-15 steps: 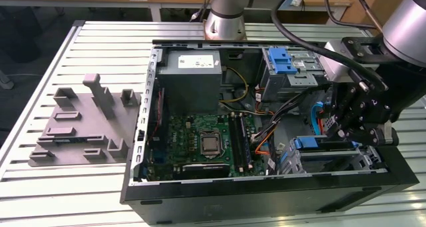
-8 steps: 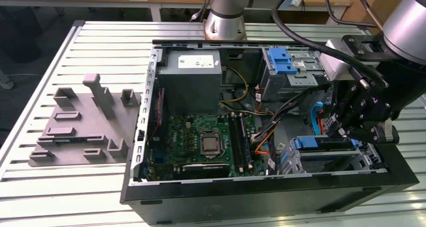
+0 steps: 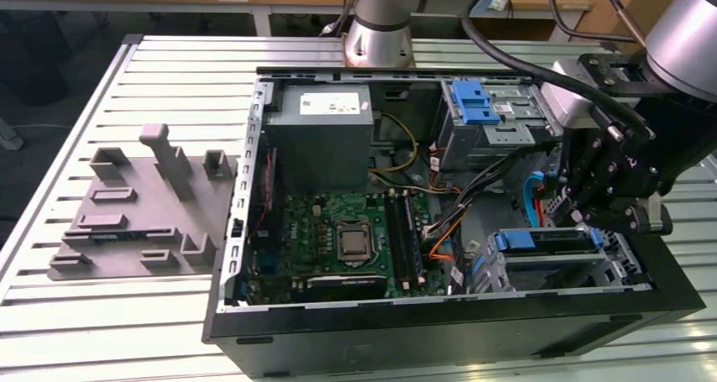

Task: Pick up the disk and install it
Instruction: 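Insert the first disk wire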

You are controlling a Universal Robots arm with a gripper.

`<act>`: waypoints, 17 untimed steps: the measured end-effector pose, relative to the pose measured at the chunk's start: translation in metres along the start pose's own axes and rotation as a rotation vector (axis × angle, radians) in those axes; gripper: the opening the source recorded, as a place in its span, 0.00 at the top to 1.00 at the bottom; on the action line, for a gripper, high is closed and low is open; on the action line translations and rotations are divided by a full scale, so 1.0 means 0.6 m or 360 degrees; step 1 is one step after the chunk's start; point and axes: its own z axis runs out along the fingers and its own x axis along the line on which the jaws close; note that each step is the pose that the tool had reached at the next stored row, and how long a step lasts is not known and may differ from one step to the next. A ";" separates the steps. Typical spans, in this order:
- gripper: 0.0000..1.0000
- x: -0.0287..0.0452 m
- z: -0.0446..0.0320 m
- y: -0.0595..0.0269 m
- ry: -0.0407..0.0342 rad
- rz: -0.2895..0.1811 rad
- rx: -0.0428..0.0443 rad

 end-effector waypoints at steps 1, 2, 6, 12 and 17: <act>0.89 -0.002 0.000 -0.003 0.0000 0.0000 0.0000; 0.89 -0.003 0.000 -0.006 0.0000 0.0000 0.0000; 0.89 -0.012 0.000 -0.016 0.0000 0.0000 0.0000; 0.89 -0.025 -0.006 -0.019 0.0009 0.0001 0.0003; 0.89 -0.036 -0.013 -0.019 0.0012 0.0002 0.0010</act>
